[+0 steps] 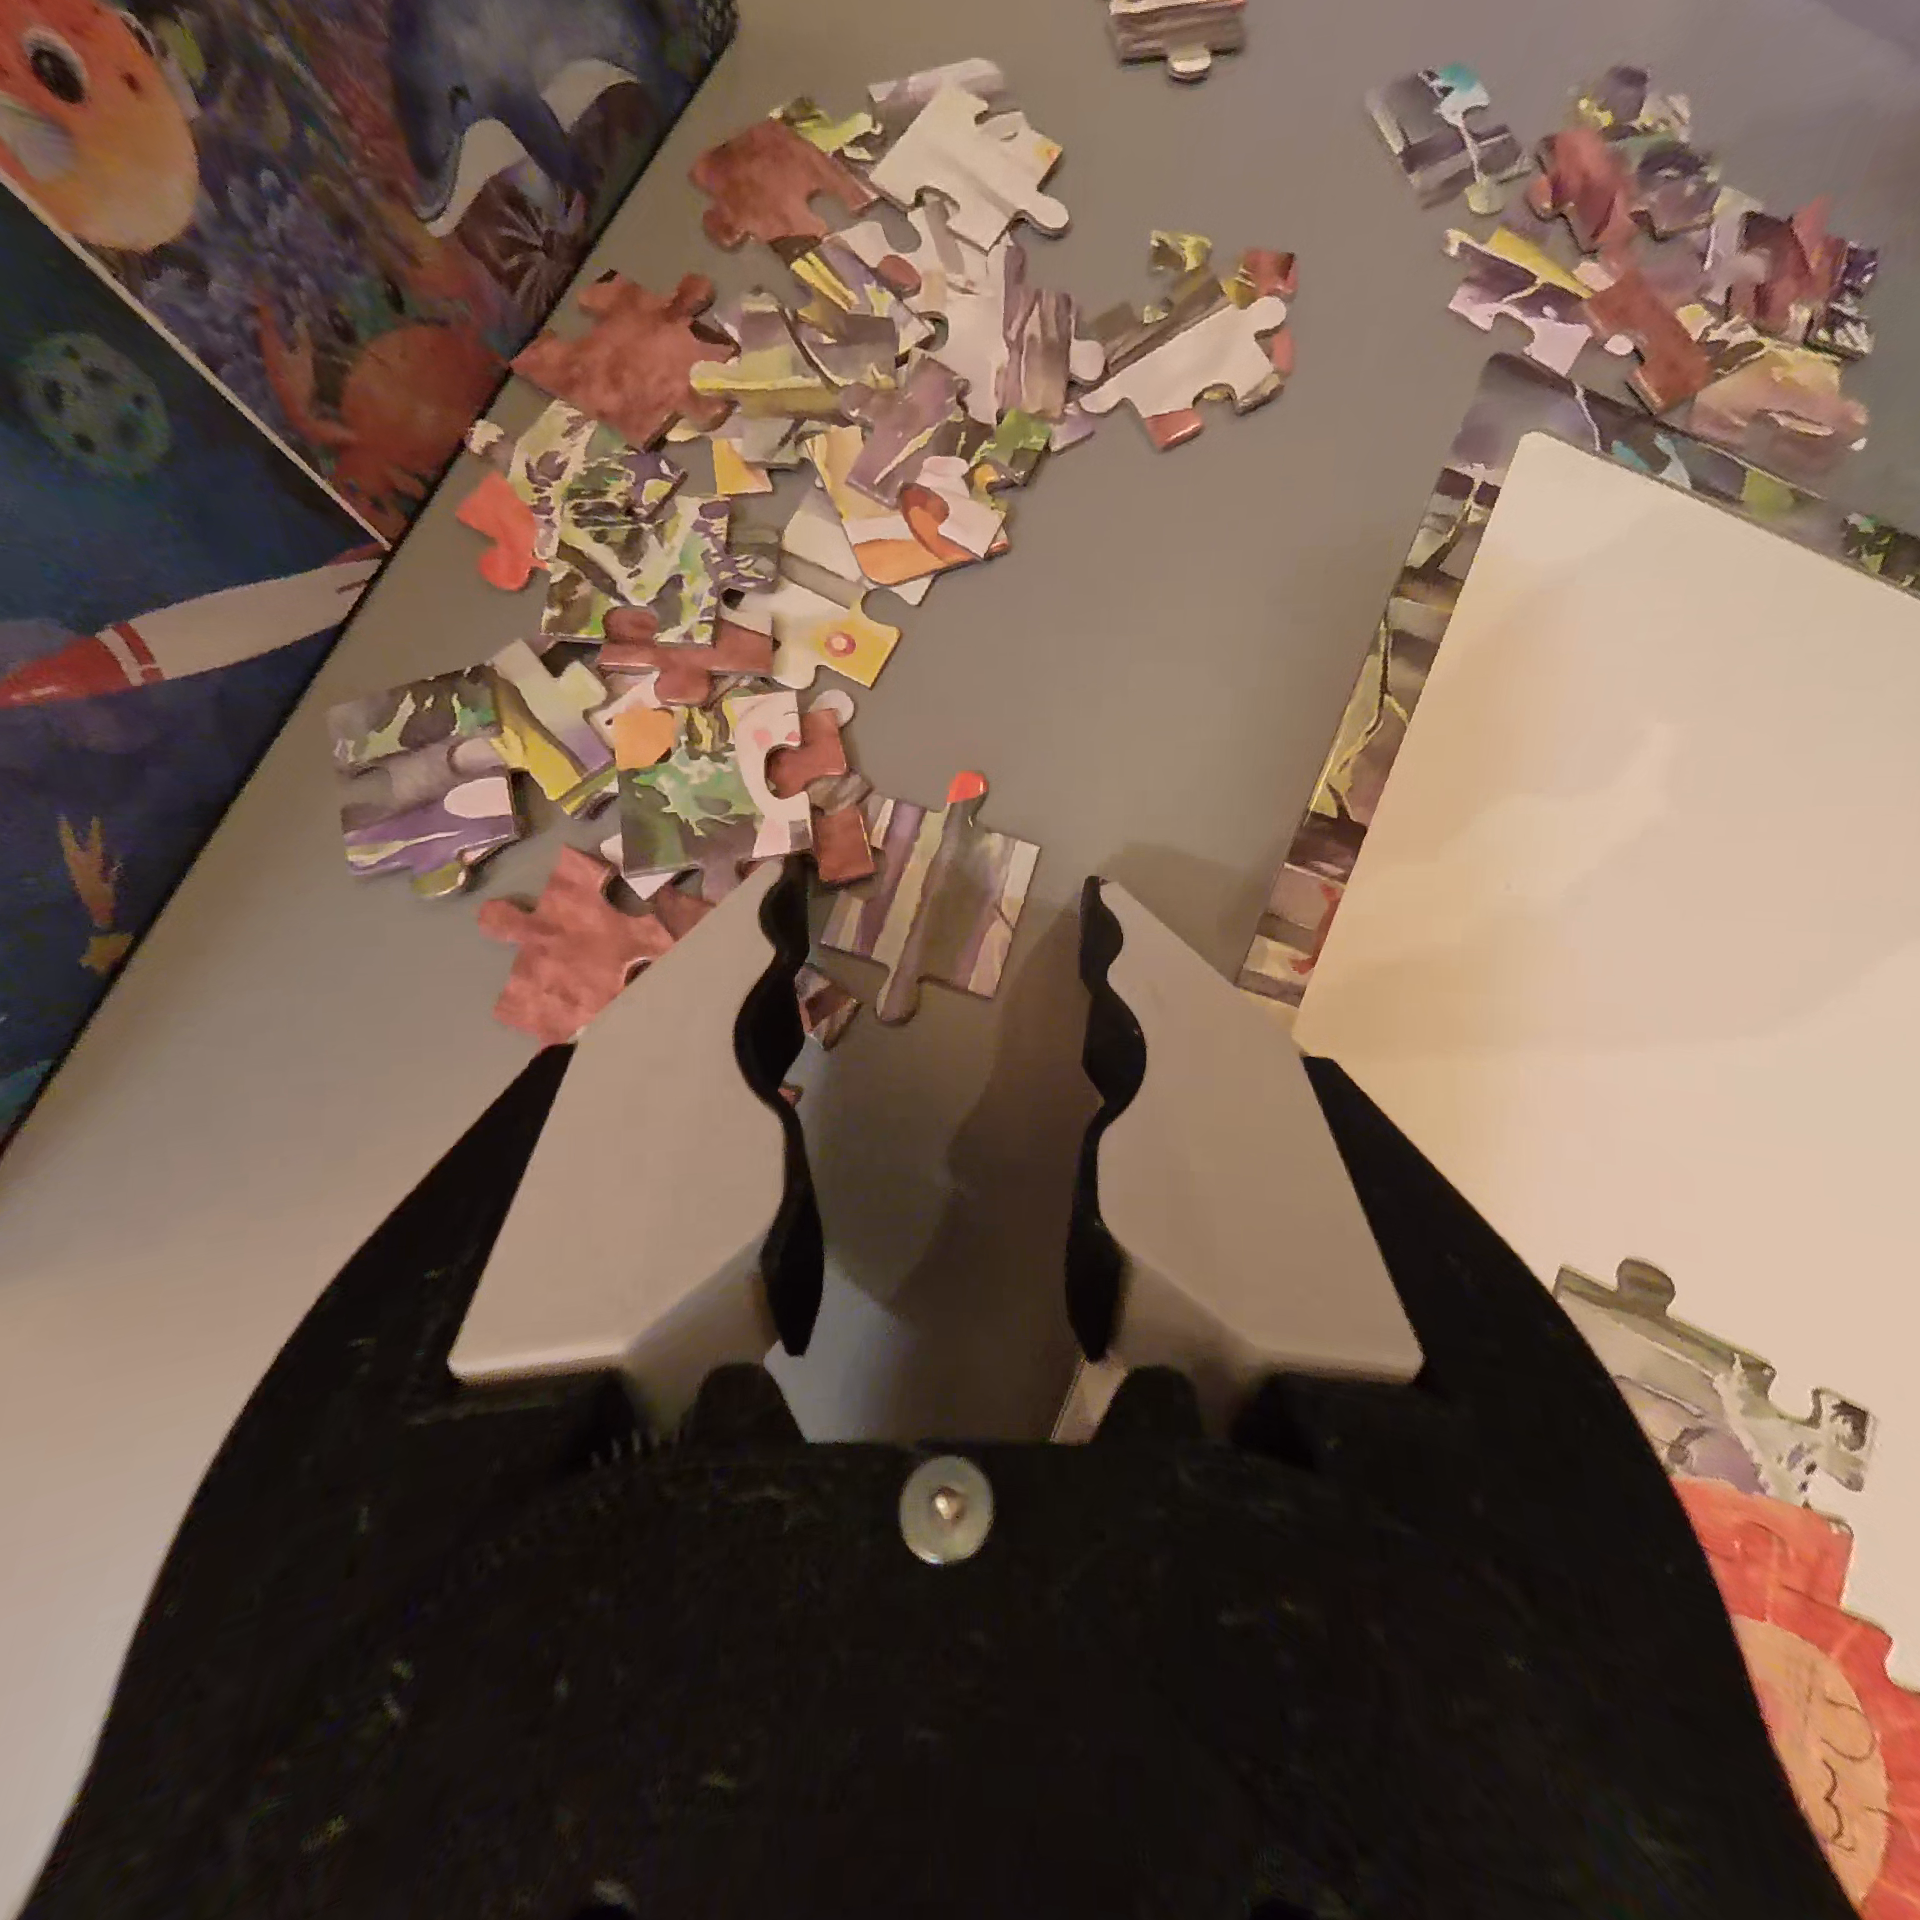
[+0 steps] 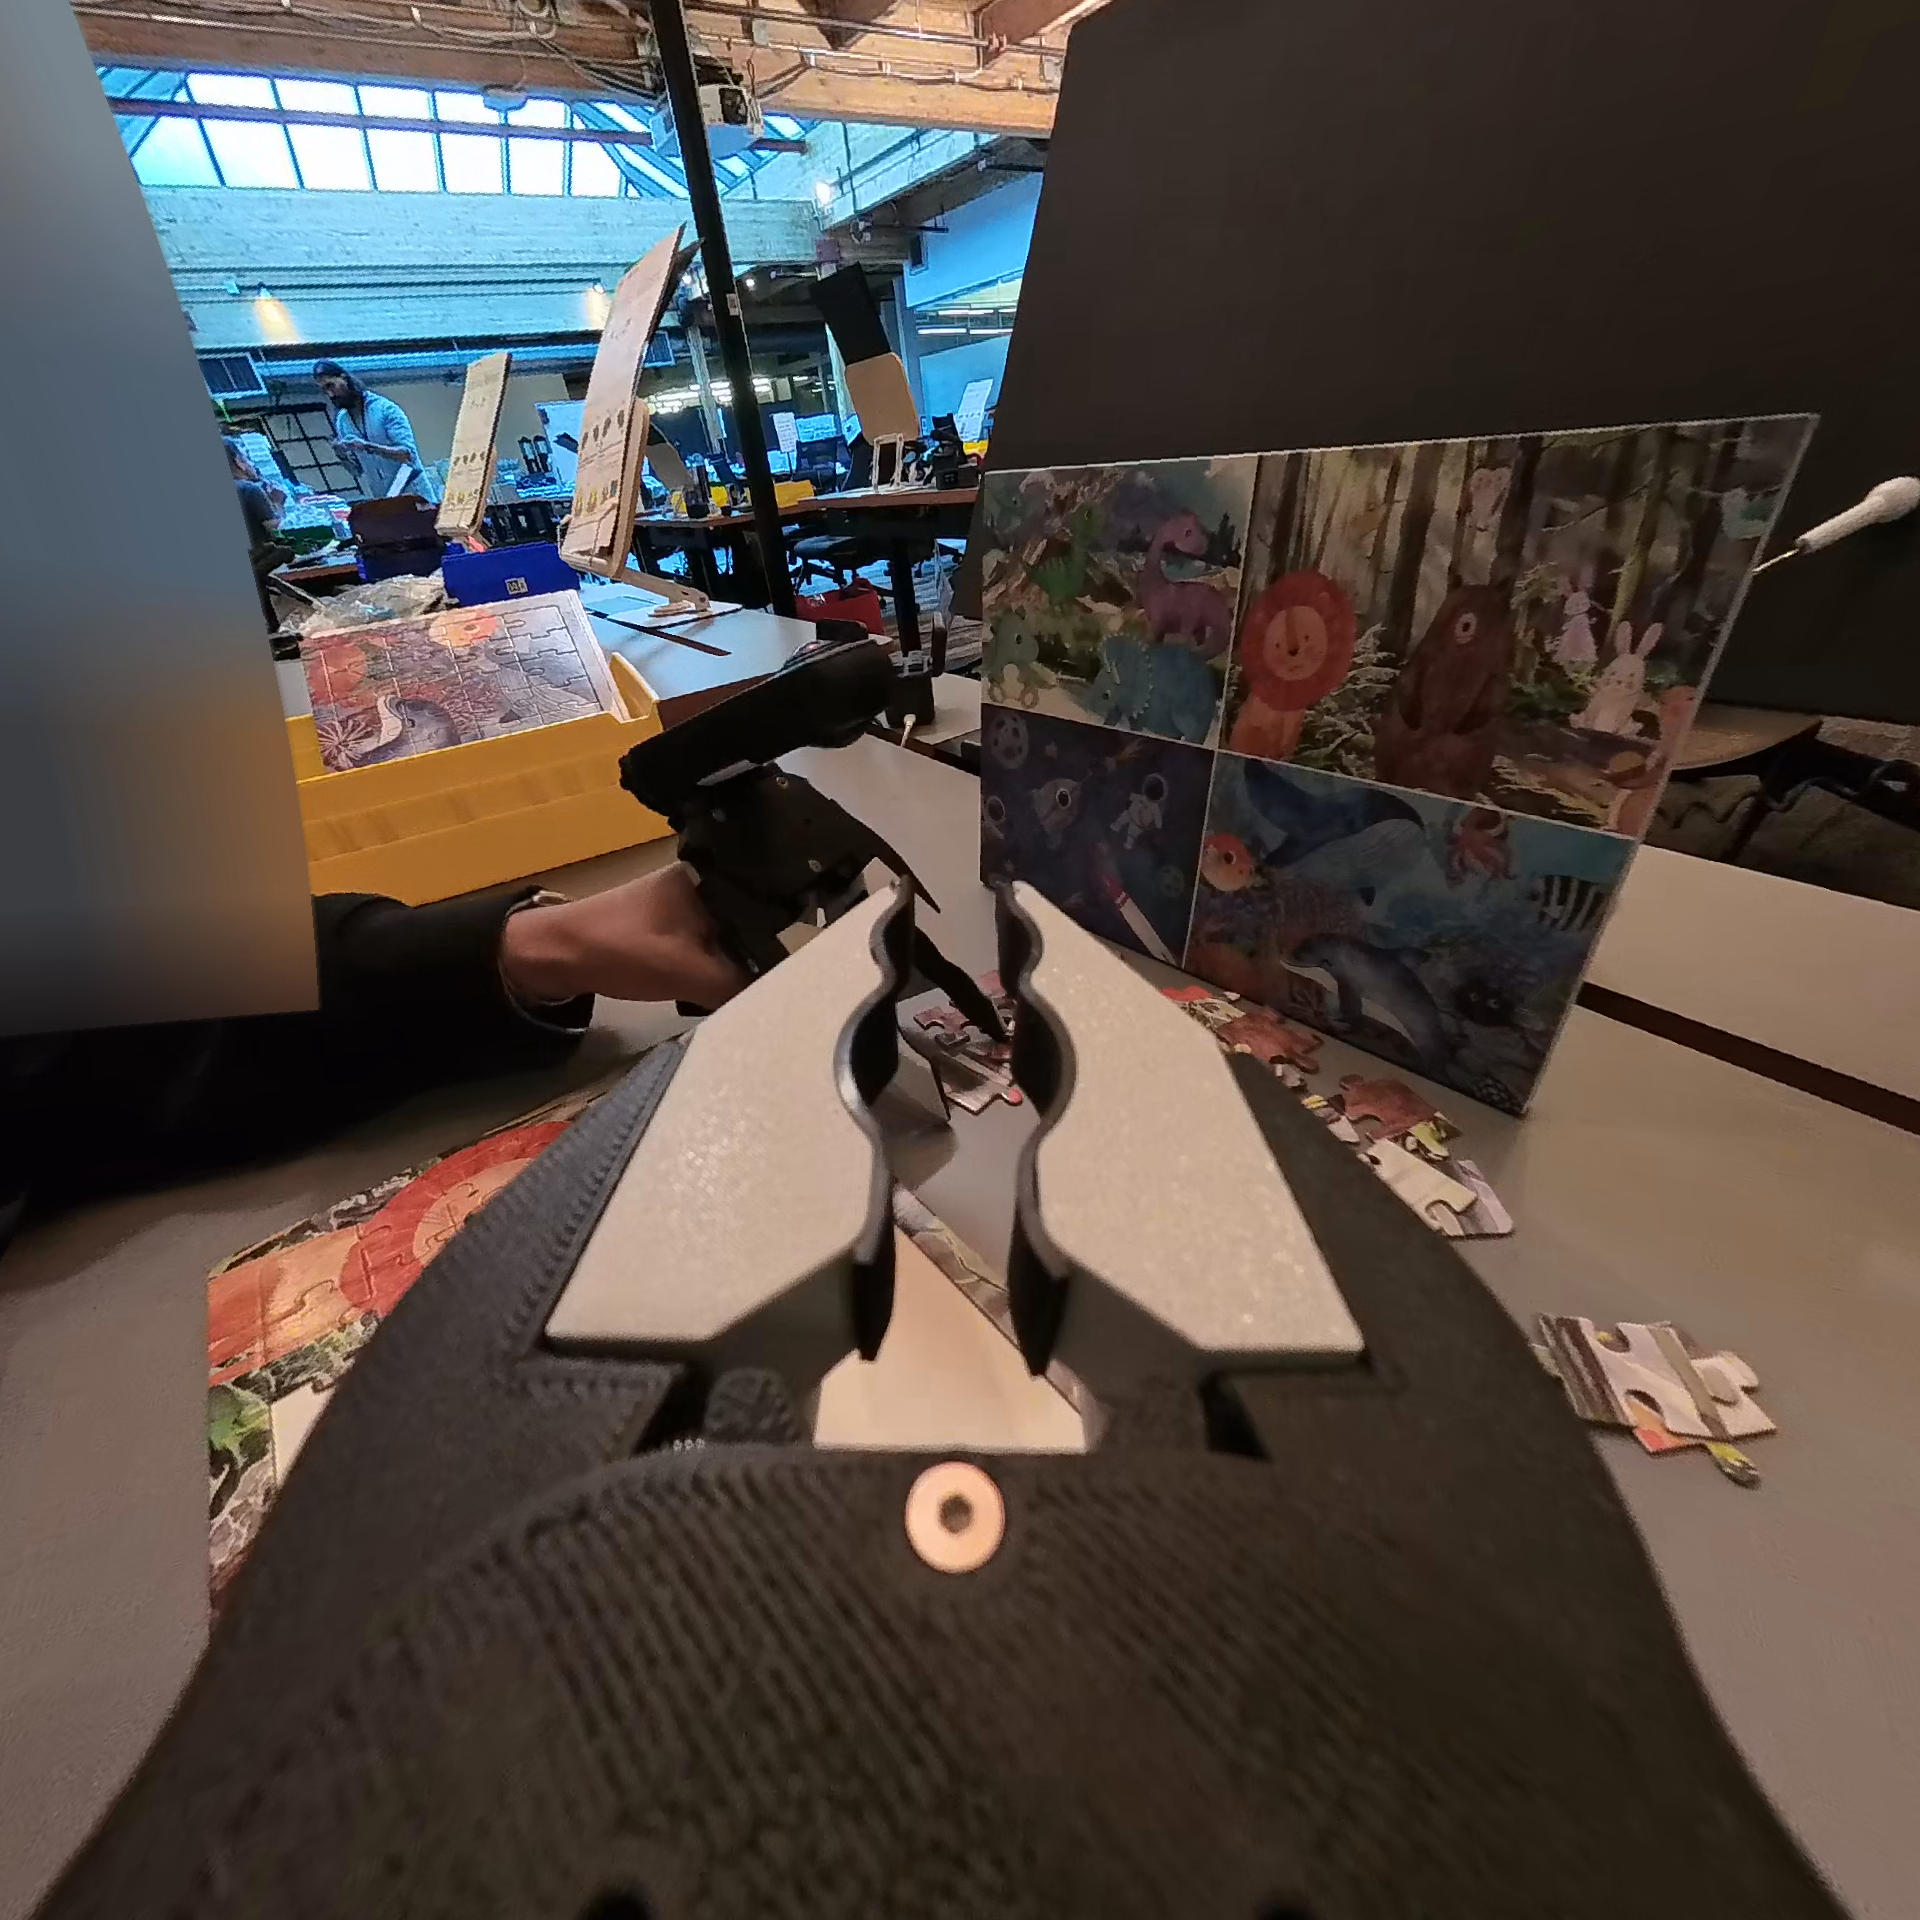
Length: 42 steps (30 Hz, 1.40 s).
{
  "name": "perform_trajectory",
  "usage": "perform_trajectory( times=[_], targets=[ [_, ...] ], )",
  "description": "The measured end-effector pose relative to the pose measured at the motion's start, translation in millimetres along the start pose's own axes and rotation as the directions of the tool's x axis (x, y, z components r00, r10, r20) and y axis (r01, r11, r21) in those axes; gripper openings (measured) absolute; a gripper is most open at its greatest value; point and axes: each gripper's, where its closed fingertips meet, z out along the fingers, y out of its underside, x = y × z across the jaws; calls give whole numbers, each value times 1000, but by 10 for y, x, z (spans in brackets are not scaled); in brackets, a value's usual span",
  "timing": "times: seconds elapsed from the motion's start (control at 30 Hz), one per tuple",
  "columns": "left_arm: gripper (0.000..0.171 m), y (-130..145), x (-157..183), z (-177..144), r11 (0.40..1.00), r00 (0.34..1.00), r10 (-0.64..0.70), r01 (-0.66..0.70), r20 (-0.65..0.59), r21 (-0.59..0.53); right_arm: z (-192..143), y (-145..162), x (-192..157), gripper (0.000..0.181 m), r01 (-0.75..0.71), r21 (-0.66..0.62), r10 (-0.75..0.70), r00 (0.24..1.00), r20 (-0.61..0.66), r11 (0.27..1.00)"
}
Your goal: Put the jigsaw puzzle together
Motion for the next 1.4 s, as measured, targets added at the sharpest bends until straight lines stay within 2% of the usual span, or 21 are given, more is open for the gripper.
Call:
perform_trajectory(
  times=[0.17, 0.3, 0.63, 0.67, 0.7, 0.8, 0.93, 1.0, 1.17, 1.4],
  targets=[
    [49, 22, -20, -46, 1000, 1000, 0, 0, 5, 2, -14, -33, -22, 13, 0, 11, 0, 1000, 7, 1000],
    [33, 61, 9, -58, 1000, 1000, 8, -8, -16, -29, -14, -41, -41, 13, 10, 10, -10, 1000, 7, 1000],
    [31, 3, 115, -98, 1000, 997, -12, 12, -82, -7, -15, -34, -30, 14, 6, 10, -6, 1000, 7, 1000],
    [12, -17, 124, -127, 1000, 996, -3, 3, -86, 1, -13, -31, -30, 14, 5, 10, -5, 1000, 8, 1000],
    [10, -55, 133, -161, 1000, 996, 6, -4, -86, 19, -11, -27, -31, 14, 4, 9, -4, 1000, 8, 1000],
    [11, -160, 183, -262, 998, 994, 29, -23, -102, 63, -1, -10, -33, 14, 1, 3, -1, 1000, 11, 1000],
    [15, -155, 166, -297, 997, 995, 53, -48, -89, 54, 10, 4, -40, 14, 2, -2, -2, 1000, 13, 1000],
    [18, -118, 118, -274, 998, 996, 43, -40, -78, 42, 10, 2, -40, 14, 2, -1, -2, 1000, 12, 1000],
    [42, -29, 70, -131, 1000, 997, 4, -2, -71, 28, 0, -15, -42, 14, 2, 5, -2, 1000, 12, 1000],
    [51, 10, -11, -5, 1000, 1000, 17, -17, 4, 23, -6, -46, -79, 14, 7, 13, -7, 1000, 20, 1000]
  ],
)
